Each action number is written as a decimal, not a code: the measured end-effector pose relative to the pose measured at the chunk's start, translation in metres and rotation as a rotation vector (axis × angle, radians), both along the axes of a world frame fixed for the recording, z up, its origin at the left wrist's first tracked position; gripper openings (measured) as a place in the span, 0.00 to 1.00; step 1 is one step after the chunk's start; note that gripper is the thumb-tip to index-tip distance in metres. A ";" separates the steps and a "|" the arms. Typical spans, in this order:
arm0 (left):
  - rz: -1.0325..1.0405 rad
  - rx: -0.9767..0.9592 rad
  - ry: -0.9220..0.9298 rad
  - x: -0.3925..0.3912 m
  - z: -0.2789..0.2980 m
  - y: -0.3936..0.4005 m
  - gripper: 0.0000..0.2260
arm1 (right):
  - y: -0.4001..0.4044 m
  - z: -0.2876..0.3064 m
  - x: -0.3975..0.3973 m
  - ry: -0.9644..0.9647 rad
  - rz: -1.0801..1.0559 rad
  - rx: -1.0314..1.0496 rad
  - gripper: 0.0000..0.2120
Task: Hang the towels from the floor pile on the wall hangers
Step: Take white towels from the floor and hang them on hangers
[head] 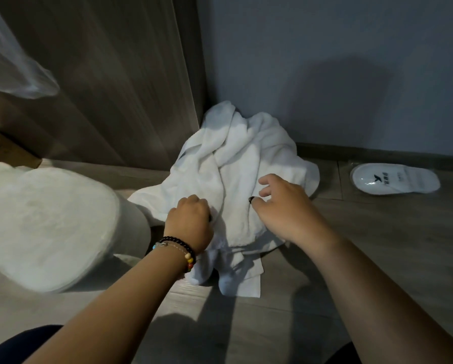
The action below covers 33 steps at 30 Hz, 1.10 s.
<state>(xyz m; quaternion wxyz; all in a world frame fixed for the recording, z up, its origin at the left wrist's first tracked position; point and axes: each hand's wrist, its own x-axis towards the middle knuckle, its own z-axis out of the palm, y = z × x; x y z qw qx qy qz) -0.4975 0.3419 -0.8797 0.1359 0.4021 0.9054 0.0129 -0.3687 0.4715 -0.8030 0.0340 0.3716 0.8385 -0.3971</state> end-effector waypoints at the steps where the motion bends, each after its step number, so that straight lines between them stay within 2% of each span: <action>1: 0.048 0.058 -0.039 -0.003 0.001 0.000 0.05 | 0.000 0.000 0.000 0.010 0.003 0.006 0.23; 5: 0.377 0.411 -0.371 -0.009 0.020 -0.001 0.04 | 0.000 -0.002 -0.004 0.033 0.017 0.022 0.24; 7: 0.489 0.661 -0.640 -0.012 0.043 0.002 0.08 | -0.001 -0.003 -0.006 0.085 0.075 -0.001 0.31; 9: 0.496 0.851 -0.970 -0.011 0.070 0.003 0.08 | -0.009 -0.002 -0.009 0.155 0.169 -0.054 0.43; 10: 0.455 0.883 -1.106 -0.009 0.084 0.001 0.09 | -0.015 -0.001 -0.012 0.196 0.213 -0.036 0.48; 12: 0.346 0.850 -1.228 0.000 0.107 -0.002 0.12 | -0.022 -0.003 -0.018 0.295 0.266 0.111 0.49; 13: 0.300 0.835 -1.227 0.002 0.115 -0.004 0.12 | -0.022 -0.005 -0.020 0.362 0.277 0.192 0.44; 16: 0.232 0.793 -1.203 -0.003 0.131 -0.013 0.11 | -0.011 -0.011 -0.020 0.543 0.266 0.330 0.13; 17: 0.182 0.740 -1.144 -0.009 0.132 -0.017 0.11 | -0.005 -0.012 -0.018 0.565 0.250 0.380 0.06; 18: 0.105 0.643 -1.002 -0.015 0.130 -0.021 0.12 | 0.001 -0.011 -0.016 0.597 0.219 0.430 0.05; 20: -0.061 0.414 -0.503 -0.024 0.117 -0.028 0.12 | 0.008 -0.006 -0.011 0.715 0.128 0.476 0.09; 21: -0.103 0.356 -0.336 -0.027 0.108 -0.029 0.09 | 0.008 0.001 -0.010 0.789 0.072 0.479 0.11; 22: -0.116 0.331 -0.270 -0.027 0.100 -0.030 0.05 | 0.008 0.008 -0.008 0.863 0.009 0.466 0.11; 24: -0.066 0.373 -0.300 -0.031 0.088 -0.029 0.06 | 0.006 0.024 -0.005 1.007 -0.153 0.385 0.08; 26: -0.015 0.428 -0.306 -0.040 0.083 -0.027 0.04 | 0.010 0.040 -0.001 1.108 -0.405 0.323 0.05; 28: 0.033 0.430 -0.291 -0.050 0.078 -0.027 0.06 | 0.022 0.049 0.003 1.112 -0.646 0.337 0.07; 30: 0.148 0.491 -0.419 -0.055 0.073 -0.026 0.09 | 0.039 0.043 0.009 0.952 -0.753 0.314 0.09; 32: 0.299 0.671 -0.686 -0.050 0.076 -0.020 0.11 | 0.040 0.033 0.009 0.696 -0.704 0.295 0.17; 33: 0.393 0.764 -0.850 -0.046 0.078 -0.015 0.12 | 0.034 0.028 0.007 0.619 -0.611 0.382 0.22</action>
